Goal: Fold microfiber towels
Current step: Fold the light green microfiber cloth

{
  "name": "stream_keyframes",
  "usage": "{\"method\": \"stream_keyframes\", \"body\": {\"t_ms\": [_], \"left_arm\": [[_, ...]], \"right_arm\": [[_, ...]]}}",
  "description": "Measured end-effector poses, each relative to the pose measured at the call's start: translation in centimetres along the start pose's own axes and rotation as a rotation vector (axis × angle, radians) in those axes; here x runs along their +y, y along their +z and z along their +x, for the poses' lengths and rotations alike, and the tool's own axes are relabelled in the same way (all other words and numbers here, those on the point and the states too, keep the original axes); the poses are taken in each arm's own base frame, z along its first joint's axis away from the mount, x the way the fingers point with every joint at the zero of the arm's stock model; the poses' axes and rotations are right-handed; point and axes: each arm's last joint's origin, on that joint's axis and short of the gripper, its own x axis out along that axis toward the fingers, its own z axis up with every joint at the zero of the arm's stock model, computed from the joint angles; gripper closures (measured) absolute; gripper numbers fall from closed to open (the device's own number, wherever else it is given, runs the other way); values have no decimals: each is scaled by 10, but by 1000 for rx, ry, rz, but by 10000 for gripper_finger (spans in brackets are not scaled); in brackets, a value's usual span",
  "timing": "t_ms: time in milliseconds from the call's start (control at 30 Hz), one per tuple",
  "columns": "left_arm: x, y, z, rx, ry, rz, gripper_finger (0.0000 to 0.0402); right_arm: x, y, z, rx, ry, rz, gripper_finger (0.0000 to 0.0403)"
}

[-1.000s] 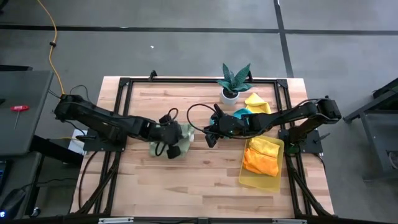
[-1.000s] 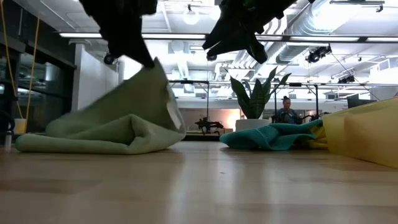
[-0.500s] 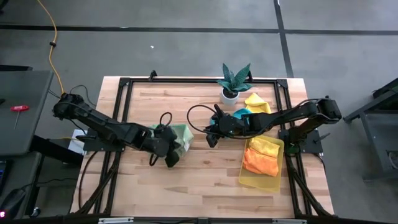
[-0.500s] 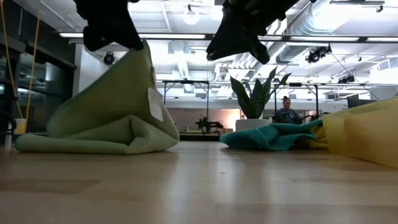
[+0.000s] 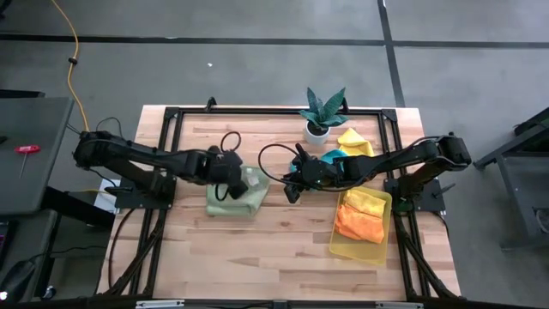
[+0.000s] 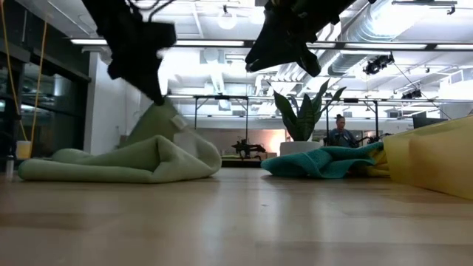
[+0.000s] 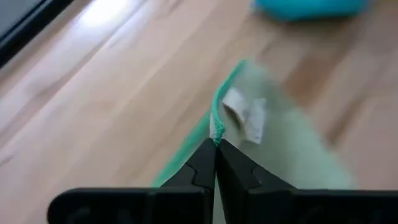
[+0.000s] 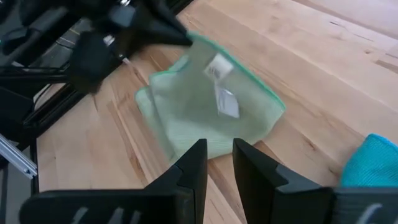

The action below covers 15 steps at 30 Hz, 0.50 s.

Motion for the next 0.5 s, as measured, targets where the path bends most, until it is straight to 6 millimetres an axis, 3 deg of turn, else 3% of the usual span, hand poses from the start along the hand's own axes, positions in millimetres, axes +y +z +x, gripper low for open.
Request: {"method": "stream_keyframes", "body": {"t_ms": [200, 500], "left_arm": [[19, -8, 5, 127, 123, 9, 402], [27, -39, 22, 237, 156, -34, 399]], "right_arm": [[0, 0, 0, 0, 0, 0, 334], [0, 0, 0, -6, -6, 8, 334]]}}
